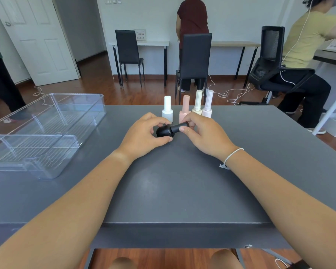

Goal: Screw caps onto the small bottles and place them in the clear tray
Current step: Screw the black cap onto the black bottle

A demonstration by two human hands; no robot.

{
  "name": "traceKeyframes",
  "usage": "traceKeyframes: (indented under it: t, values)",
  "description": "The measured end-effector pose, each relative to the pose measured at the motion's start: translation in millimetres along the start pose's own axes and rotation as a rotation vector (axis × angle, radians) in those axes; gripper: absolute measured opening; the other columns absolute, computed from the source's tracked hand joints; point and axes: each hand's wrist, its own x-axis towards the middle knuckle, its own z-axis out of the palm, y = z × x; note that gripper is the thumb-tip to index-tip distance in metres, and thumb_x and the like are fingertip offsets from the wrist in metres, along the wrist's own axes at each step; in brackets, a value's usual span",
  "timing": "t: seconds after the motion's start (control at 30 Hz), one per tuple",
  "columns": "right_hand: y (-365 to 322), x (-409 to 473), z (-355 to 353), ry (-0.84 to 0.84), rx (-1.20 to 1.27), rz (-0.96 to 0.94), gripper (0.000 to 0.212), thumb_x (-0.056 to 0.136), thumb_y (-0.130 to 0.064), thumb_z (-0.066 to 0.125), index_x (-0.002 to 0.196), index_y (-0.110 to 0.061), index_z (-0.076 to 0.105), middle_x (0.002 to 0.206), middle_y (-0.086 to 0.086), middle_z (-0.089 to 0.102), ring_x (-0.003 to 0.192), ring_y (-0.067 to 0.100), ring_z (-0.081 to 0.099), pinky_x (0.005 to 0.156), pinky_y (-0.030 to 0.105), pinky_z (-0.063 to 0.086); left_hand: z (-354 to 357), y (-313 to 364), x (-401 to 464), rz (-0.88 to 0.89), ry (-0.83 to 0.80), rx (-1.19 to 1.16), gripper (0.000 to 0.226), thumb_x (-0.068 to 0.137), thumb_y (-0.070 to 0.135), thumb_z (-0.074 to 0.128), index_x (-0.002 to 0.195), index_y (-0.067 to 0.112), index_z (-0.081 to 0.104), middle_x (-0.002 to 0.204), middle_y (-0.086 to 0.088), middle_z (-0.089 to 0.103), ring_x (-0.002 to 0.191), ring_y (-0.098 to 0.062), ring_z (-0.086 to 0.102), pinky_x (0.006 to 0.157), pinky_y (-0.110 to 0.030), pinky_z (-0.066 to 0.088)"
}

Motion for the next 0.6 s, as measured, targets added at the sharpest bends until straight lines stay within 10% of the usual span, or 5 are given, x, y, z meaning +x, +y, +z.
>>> traceKeyframes:
  t: [0.33,0.6]
  values:
    - [-5.4,4.3,0.2,0.075,0.089,-0.022,0.013,0.092,-0.027,0.05,0.098,-0.017,0.056,0.076,-0.014,0.05,0.063,0.0,0.046,0.058,0.016,0.033,-5.2,1.8,-1.6,-0.039,-0.009,-0.073,0.041,0.069,0.039,0.076,0.106,0.044,0.059,0.094,0.019,0.049,0.08,-0.001,0.047,0.07,-0.005,0.035]
    - [-29.5,40.2,-17.6,0.083,0.085,-0.076,0.013,0.09,-0.026,0.05,0.094,-0.018,0.059,0.084,-0.008,0.055,0.075,0.01,0.052,0.068,0.028,0.038,-32.9,-27.2,-10.8,-0.228,-0.106,0.178,0.043,0.075,0.053,0.064,0.116,0.041,0.055,0.118,0.012,0.05,0.119,-0.015,0.04,0.102,-0.033,0.032]
